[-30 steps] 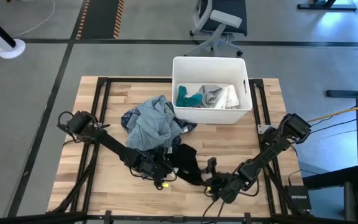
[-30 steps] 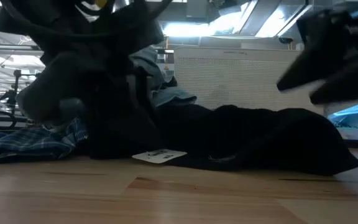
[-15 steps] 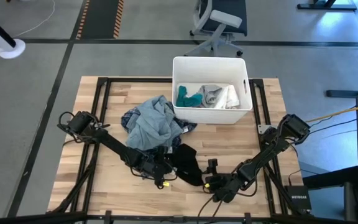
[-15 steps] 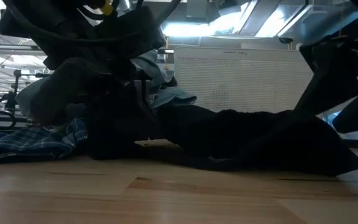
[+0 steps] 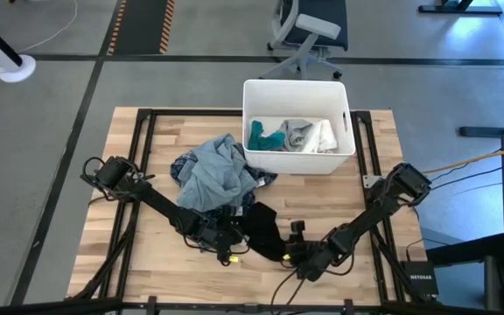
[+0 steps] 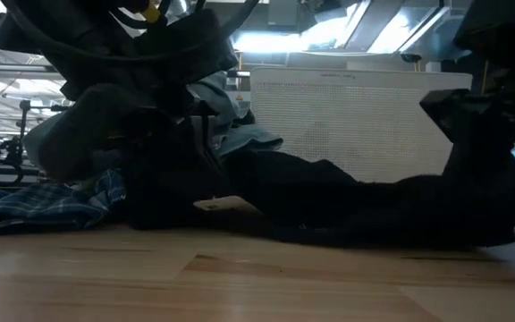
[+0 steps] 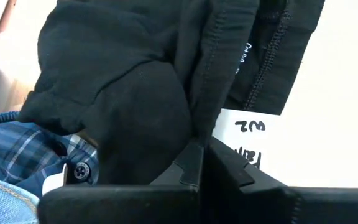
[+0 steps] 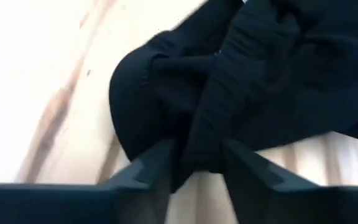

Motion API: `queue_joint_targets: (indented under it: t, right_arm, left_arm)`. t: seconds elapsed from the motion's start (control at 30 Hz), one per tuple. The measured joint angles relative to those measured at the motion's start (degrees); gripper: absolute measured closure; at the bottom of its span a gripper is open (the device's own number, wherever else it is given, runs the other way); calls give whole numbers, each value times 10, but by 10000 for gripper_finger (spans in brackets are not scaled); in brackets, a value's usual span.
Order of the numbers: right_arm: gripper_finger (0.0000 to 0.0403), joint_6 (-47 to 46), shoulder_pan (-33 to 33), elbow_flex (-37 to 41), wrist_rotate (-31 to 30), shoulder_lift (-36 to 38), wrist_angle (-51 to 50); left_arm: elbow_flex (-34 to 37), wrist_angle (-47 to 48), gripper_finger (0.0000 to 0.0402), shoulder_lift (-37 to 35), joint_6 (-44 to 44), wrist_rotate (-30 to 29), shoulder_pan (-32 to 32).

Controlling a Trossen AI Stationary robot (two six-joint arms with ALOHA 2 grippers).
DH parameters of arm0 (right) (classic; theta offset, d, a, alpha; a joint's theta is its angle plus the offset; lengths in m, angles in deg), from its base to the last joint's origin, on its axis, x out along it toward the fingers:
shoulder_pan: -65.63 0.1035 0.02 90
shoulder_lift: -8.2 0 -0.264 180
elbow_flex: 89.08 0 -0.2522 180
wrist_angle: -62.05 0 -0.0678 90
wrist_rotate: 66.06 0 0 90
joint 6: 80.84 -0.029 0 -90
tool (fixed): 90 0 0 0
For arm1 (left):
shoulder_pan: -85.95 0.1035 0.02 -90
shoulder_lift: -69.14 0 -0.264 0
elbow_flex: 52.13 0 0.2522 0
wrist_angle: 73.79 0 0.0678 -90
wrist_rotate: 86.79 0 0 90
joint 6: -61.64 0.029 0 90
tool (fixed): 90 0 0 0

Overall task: Sort clothes
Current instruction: Put the black boxer into the white laundry bin

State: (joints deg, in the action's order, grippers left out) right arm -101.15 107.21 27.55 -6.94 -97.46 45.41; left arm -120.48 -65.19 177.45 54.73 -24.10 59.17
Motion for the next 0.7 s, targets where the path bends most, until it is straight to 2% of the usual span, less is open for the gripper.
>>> queue_joint_targets:
  t: [0.13,0.17,0.23,0.4,0.57,0.7]
  right_arm:
    - [365,2,0,0,-18,17,-55]
    - [380,2,0,-3,-22,22,-75]
    - [383,-3,0,-19,-27,30,-119]
    - [356,-7,0,-99,-45,42,-275]
    - [384,13,1,-218,-79,43,-436]
    - [387,29,10,-318,-106,43,-551]
  left_arm:
    - [0,-1,398,0,10,0,-6]
    - [0,-1,398,0,12,0,-9]
    - [-4,7,395,-5,11,0,-16]
    - [-27,23,390,-43,34,1,-40]
    - [-49,28,390,-106,103,3,-56]
    - [-80,53,389,-177,109,1,-57]
